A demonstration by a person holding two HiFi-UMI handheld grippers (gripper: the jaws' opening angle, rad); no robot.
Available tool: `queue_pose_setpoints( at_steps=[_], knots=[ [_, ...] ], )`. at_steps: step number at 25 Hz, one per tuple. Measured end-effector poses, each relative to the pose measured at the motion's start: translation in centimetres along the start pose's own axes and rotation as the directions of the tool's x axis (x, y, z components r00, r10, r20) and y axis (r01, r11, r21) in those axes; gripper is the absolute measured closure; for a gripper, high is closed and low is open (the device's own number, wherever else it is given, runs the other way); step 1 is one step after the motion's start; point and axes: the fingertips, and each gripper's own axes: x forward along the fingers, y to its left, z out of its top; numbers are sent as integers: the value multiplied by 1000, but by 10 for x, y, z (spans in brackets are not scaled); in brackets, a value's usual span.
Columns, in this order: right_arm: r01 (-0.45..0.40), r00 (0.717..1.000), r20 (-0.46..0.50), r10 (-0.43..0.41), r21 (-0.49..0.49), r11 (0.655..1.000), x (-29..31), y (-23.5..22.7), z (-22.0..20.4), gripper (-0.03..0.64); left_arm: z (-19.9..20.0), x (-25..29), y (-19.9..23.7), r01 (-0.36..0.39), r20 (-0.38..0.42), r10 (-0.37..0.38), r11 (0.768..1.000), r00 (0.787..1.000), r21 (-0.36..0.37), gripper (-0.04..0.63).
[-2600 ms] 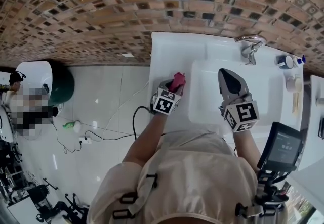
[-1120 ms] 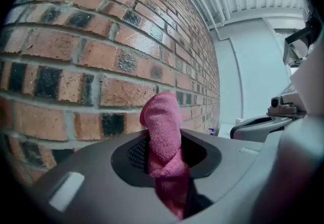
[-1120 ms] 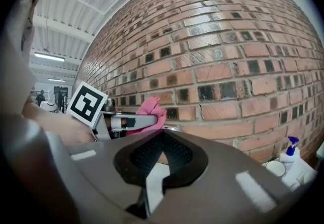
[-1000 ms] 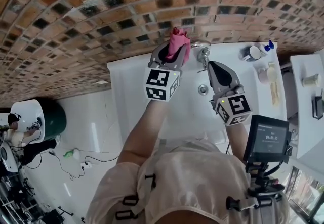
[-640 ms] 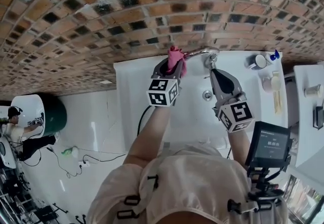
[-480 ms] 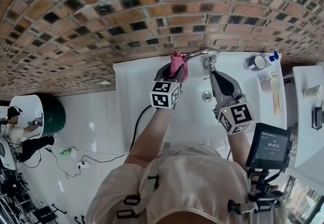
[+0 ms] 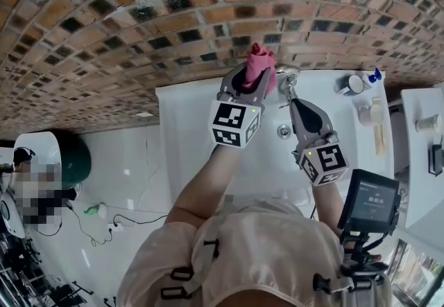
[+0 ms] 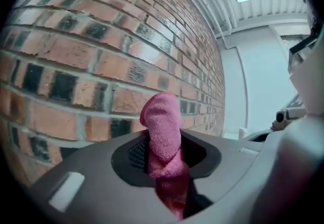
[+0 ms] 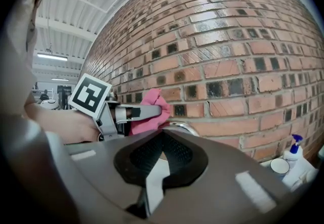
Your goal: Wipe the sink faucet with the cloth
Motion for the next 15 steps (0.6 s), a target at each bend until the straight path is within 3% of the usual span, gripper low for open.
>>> queue_pose_setpoints(
  at_steps=[4,9,15],
  knots=[
    [12,1000,-3,-12,1,1000,-2,-3,-1,626,-14,14,-16,25,-45,-19,989,999,147,477],
    [12,1000,-9,-12,5,1000,0,-5,-3,626,-26,-1,14,-48,-63,55,993,996,108,477],
    [-11,1000,-22,11,7,1000,6,1,-9,626,-87,-34,56,-163,-164,170,985,972,51,477]
  ],
)
